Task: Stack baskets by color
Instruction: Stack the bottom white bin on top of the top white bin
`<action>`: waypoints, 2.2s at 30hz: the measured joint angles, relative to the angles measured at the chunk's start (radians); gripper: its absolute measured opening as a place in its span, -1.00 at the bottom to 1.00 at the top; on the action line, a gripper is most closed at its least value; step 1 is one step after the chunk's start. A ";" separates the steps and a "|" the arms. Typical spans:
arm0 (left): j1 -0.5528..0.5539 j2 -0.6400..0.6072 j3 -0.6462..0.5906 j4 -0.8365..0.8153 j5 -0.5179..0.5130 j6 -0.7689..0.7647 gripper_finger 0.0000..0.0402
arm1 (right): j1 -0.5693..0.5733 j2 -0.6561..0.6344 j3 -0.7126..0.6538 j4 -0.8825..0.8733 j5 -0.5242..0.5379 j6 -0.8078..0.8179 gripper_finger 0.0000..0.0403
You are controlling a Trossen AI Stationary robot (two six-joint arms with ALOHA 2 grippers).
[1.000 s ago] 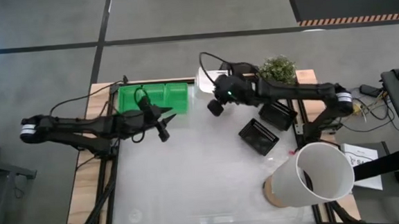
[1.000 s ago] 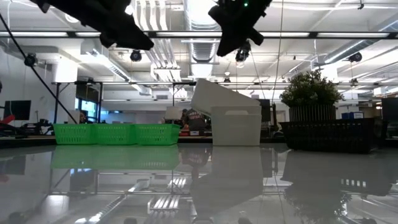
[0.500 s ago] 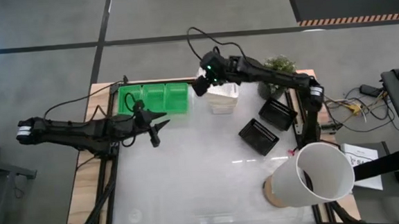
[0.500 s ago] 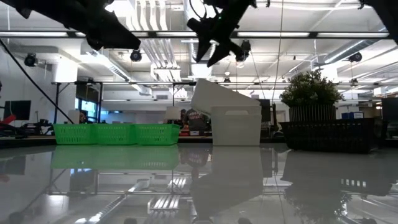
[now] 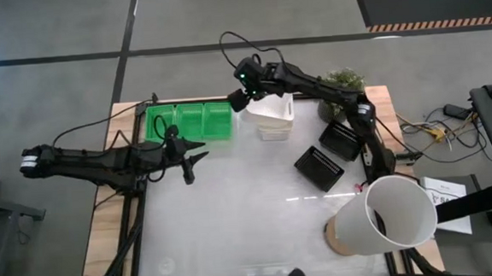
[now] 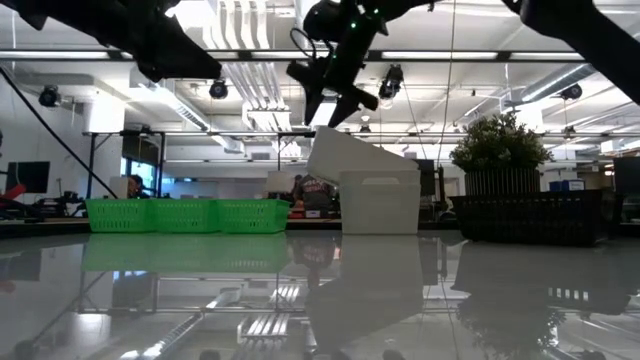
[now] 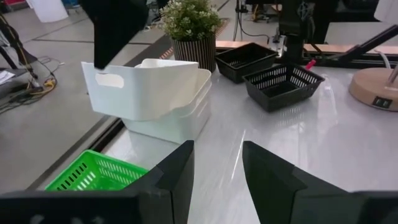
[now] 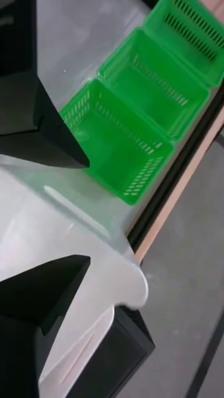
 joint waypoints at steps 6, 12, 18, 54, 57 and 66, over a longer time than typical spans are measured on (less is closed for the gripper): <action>0.001 0.001 0.000 0.000 0.000 0.000 -0.40 | -0.008 0.039 0.022 -0.007 0.001 0.000 0.16; 0.001 0.003 0.000 0.000 -0.001 0.001 -0.40 | -0.012 0.056 0.020 -0.016 0.001 -0.001 0.08; 0.001 0.003 0.000 0.000 -0.002 0.001 -0.40 | -0.011 0.066 0.020 -0.016 0.001 0.006 -0.19; 0.001 0.003 0.000 0.001 -0.002 0.002 -0.40 | 0.067 0.010 0.137 -0.338 0.147 -0.154 -0.96; 0.001 0.003 0.000 0.002 -0.002 0.002 -0.40 | 0.074 0.000 0.137 -0.316 0.147 -0.151 -0.96; 0.001 0.003 0.000 0.003 -0.002 0.002 -0.40 | 0.113 -0.014 0.137 -0.306 0.147 -0.480 -0.96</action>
